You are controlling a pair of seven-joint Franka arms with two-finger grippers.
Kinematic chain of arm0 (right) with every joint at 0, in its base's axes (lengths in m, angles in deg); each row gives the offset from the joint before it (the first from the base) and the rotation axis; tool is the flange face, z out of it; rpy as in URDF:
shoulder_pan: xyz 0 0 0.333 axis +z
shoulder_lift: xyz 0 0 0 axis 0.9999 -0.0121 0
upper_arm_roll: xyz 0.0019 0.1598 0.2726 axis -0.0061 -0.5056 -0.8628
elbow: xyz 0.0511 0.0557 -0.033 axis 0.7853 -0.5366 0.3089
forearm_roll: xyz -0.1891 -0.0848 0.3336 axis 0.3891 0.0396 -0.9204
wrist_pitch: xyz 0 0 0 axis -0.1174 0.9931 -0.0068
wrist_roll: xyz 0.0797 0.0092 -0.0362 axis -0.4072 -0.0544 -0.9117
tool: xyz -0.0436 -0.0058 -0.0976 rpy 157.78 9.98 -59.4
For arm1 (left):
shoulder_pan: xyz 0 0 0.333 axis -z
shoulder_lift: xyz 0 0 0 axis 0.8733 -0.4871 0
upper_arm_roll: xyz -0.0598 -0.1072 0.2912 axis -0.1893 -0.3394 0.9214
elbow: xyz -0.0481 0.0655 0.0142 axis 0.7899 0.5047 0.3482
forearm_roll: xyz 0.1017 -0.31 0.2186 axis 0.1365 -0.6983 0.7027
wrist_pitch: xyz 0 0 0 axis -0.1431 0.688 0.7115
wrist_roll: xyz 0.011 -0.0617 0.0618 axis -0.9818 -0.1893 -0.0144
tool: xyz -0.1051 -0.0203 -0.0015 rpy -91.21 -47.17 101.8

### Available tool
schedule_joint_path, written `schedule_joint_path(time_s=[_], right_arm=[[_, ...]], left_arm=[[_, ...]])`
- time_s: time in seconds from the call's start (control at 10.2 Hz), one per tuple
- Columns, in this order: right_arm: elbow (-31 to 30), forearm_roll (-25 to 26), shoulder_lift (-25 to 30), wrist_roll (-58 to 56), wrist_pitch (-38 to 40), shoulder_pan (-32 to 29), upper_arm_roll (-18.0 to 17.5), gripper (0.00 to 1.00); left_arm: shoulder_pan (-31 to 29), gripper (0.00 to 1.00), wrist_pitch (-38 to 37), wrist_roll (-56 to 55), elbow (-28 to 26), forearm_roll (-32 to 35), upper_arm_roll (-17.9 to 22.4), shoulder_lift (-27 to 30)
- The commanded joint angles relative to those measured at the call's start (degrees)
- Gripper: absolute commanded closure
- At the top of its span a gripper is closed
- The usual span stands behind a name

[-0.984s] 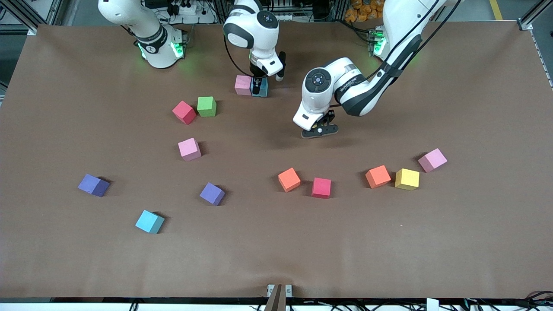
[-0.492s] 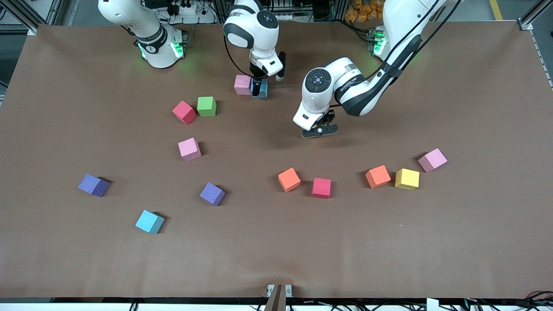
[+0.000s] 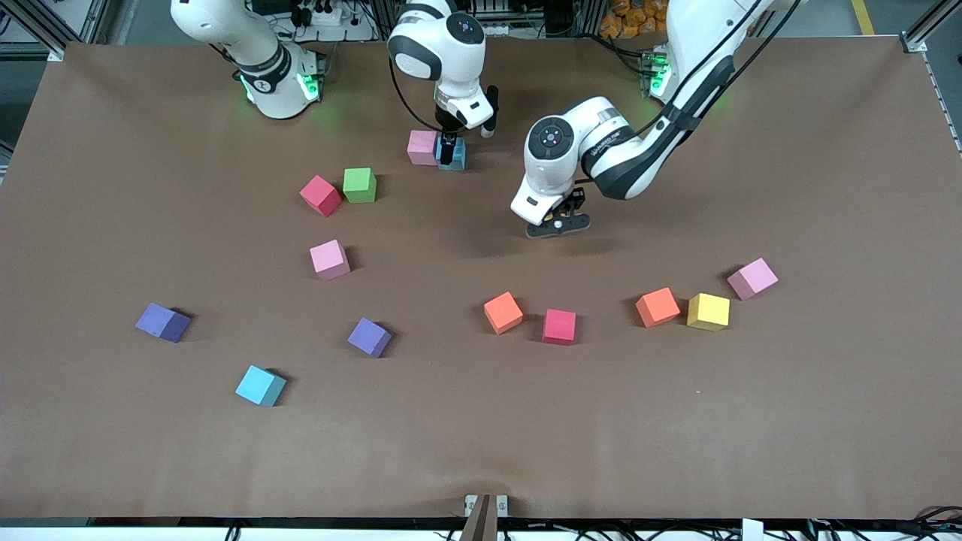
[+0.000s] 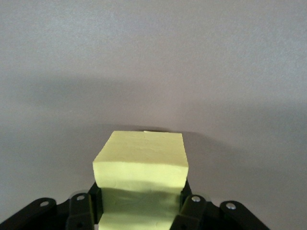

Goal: Form number 2 with 11 blocks
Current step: 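Open the right gripper to release the cyan cube beside the pink cube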

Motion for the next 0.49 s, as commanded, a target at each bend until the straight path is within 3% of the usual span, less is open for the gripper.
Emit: schedule_joint_path(time_s=[0.0,0.2,0.39], right_arm=[[-1.48,1.24,3.91,1.18,2.11,0.66,0.41,0.0],[-2.97,1.24,7.85,1.18,4.47,0.13,0.41,0.0],[-4.91,1.33,16.09,1.18,11.12,-2.49,0.41,0.0]], left_arm=[[-0.87,1.0,-2.66,-1.43,-1.25,-1.32,-2.29,3.67],[-0.95,1.0,-5.2,-1.6,-1.34,-4.04,-3.08,5.51],[-0.95,1.0,-8.99,-1.78,-2.3,-6.85,-5.01,7.18]])
